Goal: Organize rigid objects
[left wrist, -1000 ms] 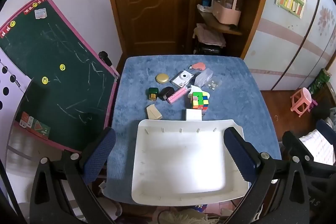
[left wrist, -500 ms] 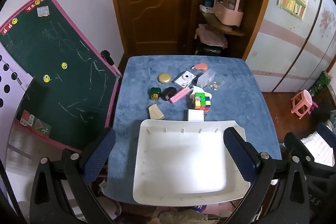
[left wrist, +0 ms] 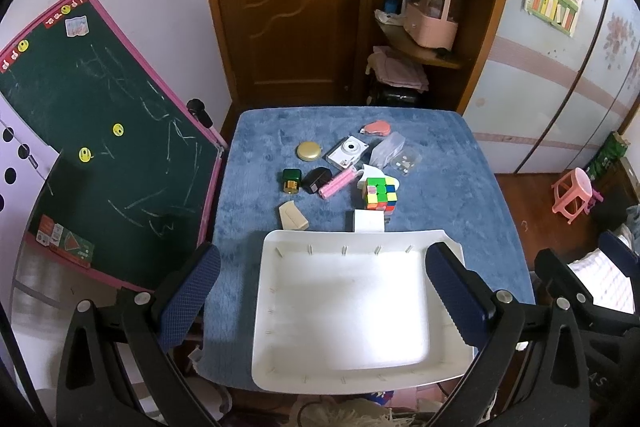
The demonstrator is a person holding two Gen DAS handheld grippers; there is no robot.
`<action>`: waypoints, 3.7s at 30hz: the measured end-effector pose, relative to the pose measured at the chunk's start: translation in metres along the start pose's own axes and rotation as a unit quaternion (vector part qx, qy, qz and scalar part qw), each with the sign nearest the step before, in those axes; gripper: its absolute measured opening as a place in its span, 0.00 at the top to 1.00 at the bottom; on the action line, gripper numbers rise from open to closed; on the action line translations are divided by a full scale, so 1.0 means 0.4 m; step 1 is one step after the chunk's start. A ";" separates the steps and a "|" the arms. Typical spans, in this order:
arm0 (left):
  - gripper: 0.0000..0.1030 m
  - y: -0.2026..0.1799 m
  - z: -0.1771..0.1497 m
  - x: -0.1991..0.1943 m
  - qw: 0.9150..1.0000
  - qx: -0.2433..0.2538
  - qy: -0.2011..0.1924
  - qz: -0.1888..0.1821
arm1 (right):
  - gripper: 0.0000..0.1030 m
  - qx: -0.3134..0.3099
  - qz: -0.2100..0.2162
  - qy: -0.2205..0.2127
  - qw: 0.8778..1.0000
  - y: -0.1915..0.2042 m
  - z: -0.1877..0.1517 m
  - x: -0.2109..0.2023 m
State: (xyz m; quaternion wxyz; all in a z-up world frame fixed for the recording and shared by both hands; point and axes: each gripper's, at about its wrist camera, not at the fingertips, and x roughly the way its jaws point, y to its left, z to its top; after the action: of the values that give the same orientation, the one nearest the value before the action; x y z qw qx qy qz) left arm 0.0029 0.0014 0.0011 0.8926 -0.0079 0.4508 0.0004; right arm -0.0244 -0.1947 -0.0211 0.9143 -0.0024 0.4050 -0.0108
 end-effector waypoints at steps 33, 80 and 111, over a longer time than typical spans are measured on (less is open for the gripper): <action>0.01 -0.009 -0.002 0.001 1.000 0.002 0.005 0.001 | 0.00 0.006 0.015 -0.003 1.000 0.002 0.009 0.003; 0.01 0.045 0.035 0.043 1.000 0.019 0.013 -0.022 | 0.00 0.024 -0.019 -0.015 0.999 0.040 0.034 0.000; 0.01 0.223 0.194 0.254 0.993 -0.044 0.106 -0.020 | 0.00 0.058 0.021 0.070 0.996 0.095 0.135 0.122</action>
State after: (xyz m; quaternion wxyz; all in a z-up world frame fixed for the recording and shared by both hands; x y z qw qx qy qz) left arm 0.1248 0.0909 -0.0358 0.8384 -0.0561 0.5422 0.0012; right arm 0.0490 -0.1580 -0.0215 0.8822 0.0602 0.4668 -0.0151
